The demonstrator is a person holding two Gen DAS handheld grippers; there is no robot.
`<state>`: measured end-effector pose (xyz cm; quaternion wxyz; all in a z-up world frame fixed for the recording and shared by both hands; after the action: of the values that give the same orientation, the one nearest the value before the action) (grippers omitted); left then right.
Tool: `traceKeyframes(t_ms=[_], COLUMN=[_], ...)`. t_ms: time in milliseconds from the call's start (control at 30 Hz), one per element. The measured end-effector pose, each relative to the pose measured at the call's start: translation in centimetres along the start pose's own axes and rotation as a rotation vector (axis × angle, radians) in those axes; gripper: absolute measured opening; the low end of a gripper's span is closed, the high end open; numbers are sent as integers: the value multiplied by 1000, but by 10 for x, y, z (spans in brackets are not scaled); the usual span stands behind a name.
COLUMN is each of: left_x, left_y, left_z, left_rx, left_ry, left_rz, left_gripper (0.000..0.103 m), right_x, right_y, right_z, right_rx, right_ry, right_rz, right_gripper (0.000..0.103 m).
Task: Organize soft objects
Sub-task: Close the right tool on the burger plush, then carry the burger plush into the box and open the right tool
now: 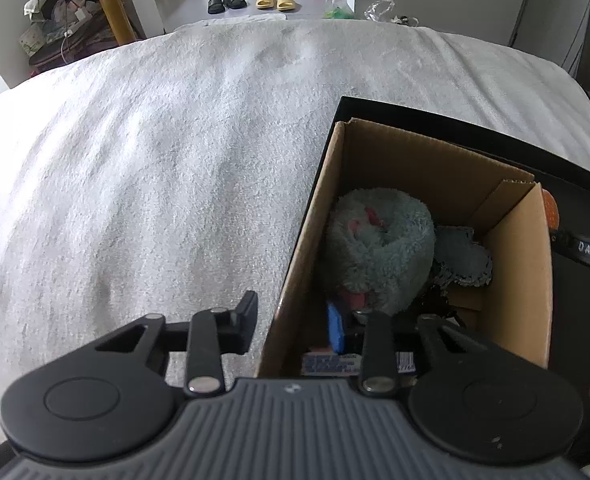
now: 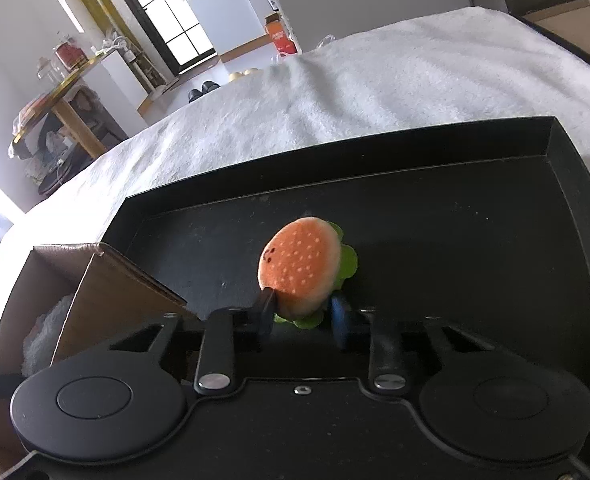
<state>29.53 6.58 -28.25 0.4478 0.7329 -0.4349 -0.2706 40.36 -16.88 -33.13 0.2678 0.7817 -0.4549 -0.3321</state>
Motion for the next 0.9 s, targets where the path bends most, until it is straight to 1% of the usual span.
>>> traceKeyframes(t_ms=[33, 67, 233, 500, 900], left_x=[0, 0, -1, -3, -9], left_y=[0, 1, 4, 13, 18], left_z=[0, -1, -1, -1, 3], left_rx=[0, 2, 7, 15, -10], left_ry=[7, 12, 22, 29, 33], left_rz=[2, 5, 14, 44, 106], left_gripper=[28, 26, 22, 22, 22], right_x=[0, -1, -6, -19, -46], right_y=[1, 2, 11, 36, 70], right_z=[0, 1, 3, -4, -18], right_rx=[0, 1, -6, 9, 30], right_ry=[-1, 1, 19, 45, 121], right_rz=[-2, -5, -3, 9, 24], right_gripper=[23, 21, 19, 19, 19])
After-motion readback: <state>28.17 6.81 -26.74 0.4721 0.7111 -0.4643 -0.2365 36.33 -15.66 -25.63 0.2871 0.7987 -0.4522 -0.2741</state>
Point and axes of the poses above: each gripper's, at about its wrist camera, not at the fingertips, and y roughly against the way its jaws point, x to its right, z to its underside, the point moved 10 cm from there along -y, roughly the way its jaws point, and after that the axes turned 9 degrees about y, right-handed, at the moved point
